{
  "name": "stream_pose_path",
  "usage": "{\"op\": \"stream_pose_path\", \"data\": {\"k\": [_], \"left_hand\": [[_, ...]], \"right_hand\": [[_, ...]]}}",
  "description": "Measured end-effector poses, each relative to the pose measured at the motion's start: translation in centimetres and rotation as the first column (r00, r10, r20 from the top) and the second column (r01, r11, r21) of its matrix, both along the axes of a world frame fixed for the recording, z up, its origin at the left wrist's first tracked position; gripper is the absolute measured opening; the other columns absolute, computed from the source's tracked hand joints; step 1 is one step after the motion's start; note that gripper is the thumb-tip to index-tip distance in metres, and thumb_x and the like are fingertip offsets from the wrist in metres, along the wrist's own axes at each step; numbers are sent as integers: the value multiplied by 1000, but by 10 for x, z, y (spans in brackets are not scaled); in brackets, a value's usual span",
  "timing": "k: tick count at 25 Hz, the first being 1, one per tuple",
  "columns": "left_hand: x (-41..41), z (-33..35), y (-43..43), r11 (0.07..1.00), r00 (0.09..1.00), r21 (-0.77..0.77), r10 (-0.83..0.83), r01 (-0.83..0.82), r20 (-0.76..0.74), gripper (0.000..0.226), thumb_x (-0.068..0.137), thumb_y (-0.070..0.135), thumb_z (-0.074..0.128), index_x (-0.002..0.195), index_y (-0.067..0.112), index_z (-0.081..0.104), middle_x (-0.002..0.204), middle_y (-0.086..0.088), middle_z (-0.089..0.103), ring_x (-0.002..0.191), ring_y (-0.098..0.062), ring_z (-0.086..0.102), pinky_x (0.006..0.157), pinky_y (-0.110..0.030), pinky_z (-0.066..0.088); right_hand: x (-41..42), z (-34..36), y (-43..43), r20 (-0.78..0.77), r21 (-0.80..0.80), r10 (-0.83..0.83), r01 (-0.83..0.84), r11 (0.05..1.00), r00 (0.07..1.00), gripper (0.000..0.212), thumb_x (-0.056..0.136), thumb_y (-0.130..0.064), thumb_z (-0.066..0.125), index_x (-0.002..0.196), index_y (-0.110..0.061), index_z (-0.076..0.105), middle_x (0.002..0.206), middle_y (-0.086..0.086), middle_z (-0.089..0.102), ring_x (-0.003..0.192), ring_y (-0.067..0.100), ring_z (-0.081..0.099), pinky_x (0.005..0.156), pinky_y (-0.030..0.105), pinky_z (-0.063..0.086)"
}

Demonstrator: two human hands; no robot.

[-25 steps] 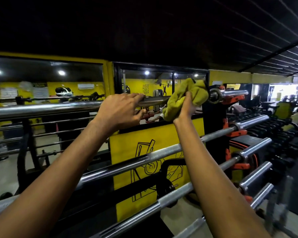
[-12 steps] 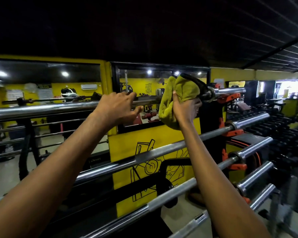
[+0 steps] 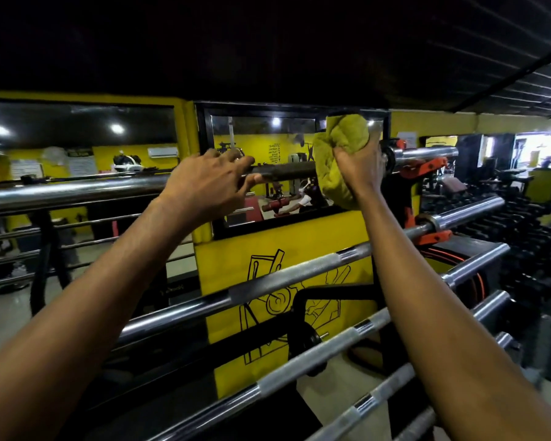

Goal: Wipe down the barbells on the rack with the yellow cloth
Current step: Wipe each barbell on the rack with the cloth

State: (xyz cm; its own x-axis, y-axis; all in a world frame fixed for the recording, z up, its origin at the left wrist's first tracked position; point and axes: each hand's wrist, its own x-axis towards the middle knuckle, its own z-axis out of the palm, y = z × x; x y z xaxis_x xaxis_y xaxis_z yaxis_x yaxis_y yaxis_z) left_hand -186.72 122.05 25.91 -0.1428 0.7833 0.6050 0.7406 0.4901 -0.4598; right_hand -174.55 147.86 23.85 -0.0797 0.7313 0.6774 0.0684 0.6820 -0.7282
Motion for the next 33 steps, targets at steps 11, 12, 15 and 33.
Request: {"op": "stream_pose_path", "data": {"k": [11, 12, 15, 33], "left_hand": [[32, -26, 58, 999, 996, 29, 16, -14, -85, 81, 91, 57, 40, 154, 31, -3, 157, -9, 24, 138, -34, 31, 105, -59, 32], [32, -27, 58, 999, 995, 35, 20, -16, -100, 84, 89, 58, 43, 154, 31, -3, 158, -8, 24, 139, -34, 30, 107, -60, 29], [35, -28, 58, 999, 996, 42, 37, -34, -77, 91, 85, 60, 49, 154, 32, -3, 158, -7, 23, 141, -33, 28, 110, -61, 23], [61, -16, 87, 998, 995, 25, 60, -62, 83, 73, 96, 57, 38, 152, 17, 16, 155, -14, 30, 138, -37, 33, 113, -57, 24]], "right_hand": [[-1, -35, 17, -223, -74, -15, -2, 997, 975, 90, 79, -66, 53, 148, -9, 39, 144, 11, 51, 133, 29, 49, 108, 49, 43], [-3, -34, 12, -256, -107, 6, -35, 994, 967, 93, 80, -64, 57, 152, -9, 33, 150, 12, 45, 138, 30, 43, 111, 51, 40], [-15, -32, -9, -372, -231, 131, -229, 946, 919, 104, 83, -56, 69, 159, -13, 11, 159, 13, 29, 146, 33, 32, 116, 53, 34], [68, -9, 10, 196, -124, -66, 92, 988, 978, 86, 81, -56, 71, 143, -15, 28, 125, 5, 53, 108, 29, 58, 97, 48, 49]]}}
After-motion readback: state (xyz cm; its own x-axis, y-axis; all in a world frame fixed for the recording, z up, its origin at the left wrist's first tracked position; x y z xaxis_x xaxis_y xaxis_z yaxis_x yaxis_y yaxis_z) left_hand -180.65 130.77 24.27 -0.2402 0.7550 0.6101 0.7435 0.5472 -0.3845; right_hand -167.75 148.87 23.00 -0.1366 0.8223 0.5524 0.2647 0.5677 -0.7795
